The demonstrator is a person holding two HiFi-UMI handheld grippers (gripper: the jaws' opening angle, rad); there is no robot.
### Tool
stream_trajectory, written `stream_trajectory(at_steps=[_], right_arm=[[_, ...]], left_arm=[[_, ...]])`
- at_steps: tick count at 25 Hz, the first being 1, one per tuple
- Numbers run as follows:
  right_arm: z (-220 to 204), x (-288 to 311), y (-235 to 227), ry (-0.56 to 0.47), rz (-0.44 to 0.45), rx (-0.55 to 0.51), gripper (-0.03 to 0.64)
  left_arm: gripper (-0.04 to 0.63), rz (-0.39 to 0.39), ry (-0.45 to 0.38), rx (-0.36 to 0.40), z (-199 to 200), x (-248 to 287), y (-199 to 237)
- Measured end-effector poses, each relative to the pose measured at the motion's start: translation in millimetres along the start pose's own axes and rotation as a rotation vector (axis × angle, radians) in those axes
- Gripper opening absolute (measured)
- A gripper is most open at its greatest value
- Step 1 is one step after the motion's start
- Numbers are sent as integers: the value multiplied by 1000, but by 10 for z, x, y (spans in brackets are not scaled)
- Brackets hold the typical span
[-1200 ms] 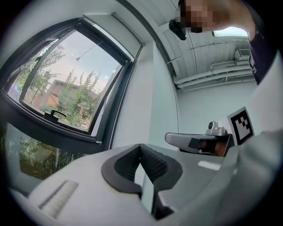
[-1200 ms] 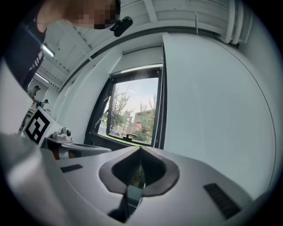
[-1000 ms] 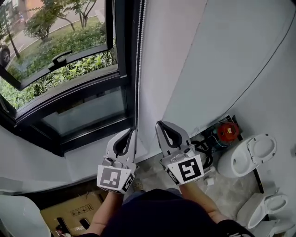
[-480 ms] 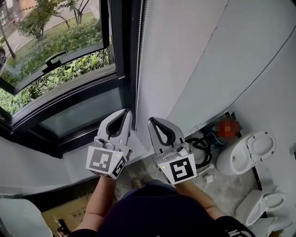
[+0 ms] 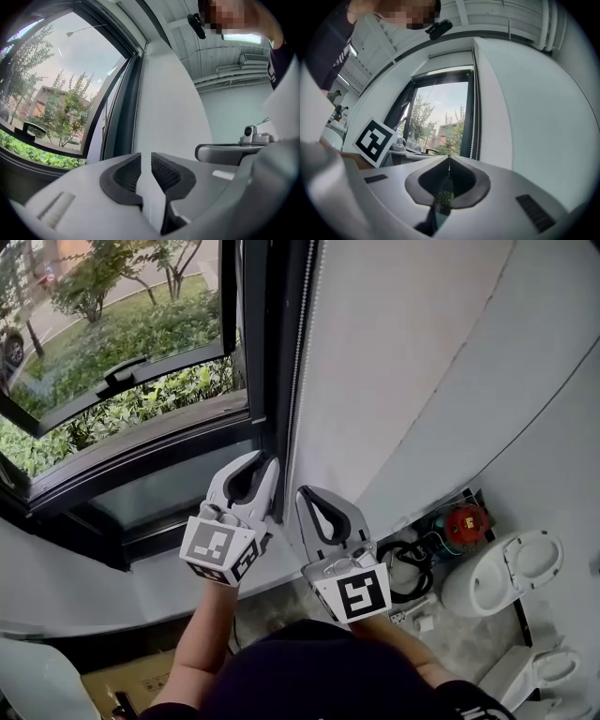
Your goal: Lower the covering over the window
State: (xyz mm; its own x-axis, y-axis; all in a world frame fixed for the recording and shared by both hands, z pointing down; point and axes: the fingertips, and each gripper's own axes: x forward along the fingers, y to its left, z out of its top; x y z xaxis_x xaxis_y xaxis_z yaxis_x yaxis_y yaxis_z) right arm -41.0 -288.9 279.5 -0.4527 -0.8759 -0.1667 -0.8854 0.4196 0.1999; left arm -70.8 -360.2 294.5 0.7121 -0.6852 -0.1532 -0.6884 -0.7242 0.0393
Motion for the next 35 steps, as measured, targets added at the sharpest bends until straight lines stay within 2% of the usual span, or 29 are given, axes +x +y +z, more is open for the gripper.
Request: stream_trajectory(at_steps=[2, 4, 8, 18, 27, 29, 30, 31, 35], right_arm=[[-43, 39, -5, 17, 1, 8, 12], [-116, 62, -5, 61, 5, 3, 12], [32, 143, 1, -9, 25, -26, 13], [29, 148, -18, -14, 41, -17, 12], [73, 116, -32, -20, 47, -20, 12], [74, 110, -30, -21, 45, -19, 12], [74, 105, -27, -20, 46, -17, 12], [77, 99, -23, -21, 47, -16, 12], [101, 57, -26, -30, 53, -9, 12]], left_arm=[[80, -13, 7, -5, -35, 94, 48], [87, -17, 14, -2, -60, 193, 103], [99, -23, 25, 2, -103, 385, 190], [118, -68, 79, 24, -223, 824, 255], [118, -44, 114, 38, -235, 1042, 371], [93, -30, 125, 37, -249, 1077, 403], [44, -25, 130, 35, -256, 1085, 414], [26, -25, 135, 31, -260, 1086, 416], [23, -54, 162, 21, -292, 1007, 336]])
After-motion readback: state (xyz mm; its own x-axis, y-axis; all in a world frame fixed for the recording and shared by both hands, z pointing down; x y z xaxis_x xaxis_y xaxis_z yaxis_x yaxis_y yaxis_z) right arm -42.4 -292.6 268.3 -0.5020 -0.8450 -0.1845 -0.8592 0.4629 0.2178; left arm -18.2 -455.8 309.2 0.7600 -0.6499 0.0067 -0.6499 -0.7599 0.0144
